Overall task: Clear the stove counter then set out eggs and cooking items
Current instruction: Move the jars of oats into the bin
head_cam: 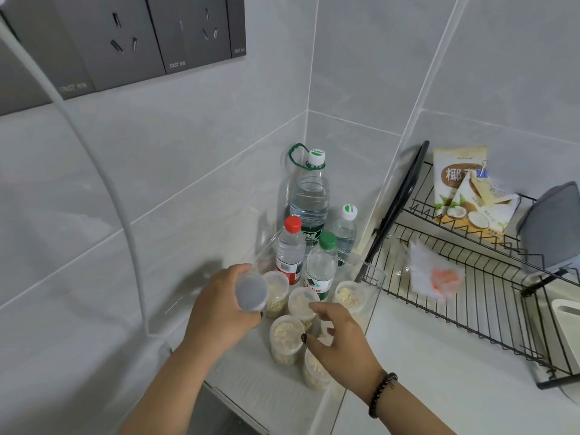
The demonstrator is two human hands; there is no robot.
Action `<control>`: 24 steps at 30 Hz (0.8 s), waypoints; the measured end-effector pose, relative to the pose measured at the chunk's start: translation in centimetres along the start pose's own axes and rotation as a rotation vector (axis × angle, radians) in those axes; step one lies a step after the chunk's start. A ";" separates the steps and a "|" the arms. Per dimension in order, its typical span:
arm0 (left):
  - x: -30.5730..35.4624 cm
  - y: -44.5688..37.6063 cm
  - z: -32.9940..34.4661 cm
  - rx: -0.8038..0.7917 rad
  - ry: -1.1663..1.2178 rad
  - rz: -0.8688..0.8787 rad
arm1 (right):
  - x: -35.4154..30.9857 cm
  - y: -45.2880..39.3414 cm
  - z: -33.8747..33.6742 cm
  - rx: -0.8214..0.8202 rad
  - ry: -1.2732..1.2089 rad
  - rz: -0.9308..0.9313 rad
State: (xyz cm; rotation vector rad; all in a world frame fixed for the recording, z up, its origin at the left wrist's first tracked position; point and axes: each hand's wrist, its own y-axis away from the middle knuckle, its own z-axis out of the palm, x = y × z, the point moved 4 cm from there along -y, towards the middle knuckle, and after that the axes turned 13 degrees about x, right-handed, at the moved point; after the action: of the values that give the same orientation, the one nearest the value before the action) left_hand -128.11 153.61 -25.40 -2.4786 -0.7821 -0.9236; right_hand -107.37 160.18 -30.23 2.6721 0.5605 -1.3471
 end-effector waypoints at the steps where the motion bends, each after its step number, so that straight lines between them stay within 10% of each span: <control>1: -0.2 -0.1 0.4 -0.035 -0.022 0.010 | 0.0 0.1 0.1 -0.001 0.014 -0.015; 24: -3.6 -0.1 6.4 -0.255 -0.302 0.090 | 0.0 0.3 0.7 -0.312 0.809 -0.227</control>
State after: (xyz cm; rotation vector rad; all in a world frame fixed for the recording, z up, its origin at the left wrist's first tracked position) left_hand -127.41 155.69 -32.46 -2.8968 -0.6715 -0.6605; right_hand -107.74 159.77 -30.69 2.8391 1.0549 -0.1000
